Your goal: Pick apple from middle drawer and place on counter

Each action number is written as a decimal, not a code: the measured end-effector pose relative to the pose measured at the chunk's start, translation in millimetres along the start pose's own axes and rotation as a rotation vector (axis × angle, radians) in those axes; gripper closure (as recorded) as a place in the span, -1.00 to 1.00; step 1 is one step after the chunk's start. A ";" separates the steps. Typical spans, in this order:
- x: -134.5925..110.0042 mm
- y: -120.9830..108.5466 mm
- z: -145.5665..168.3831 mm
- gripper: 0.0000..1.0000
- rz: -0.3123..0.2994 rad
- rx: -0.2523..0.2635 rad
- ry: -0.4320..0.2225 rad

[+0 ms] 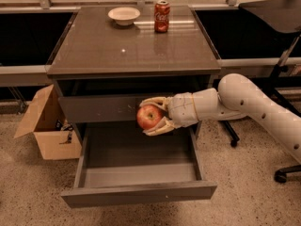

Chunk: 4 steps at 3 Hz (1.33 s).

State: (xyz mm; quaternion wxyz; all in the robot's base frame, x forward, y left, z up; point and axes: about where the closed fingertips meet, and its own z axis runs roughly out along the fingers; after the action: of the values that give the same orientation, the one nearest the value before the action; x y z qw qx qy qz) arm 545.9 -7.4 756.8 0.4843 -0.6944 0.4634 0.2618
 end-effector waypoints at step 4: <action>-39.3 -98.4 -64.6 1.00 -0.032 0.137 -0.009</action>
Offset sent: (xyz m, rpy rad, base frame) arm 0.0326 -0.0163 0.0386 0.0614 -0.0395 -0.0880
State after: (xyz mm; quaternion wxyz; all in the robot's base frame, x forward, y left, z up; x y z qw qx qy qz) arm 611.7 -41.1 856.5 0.5371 -0.6656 0.4669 0.2249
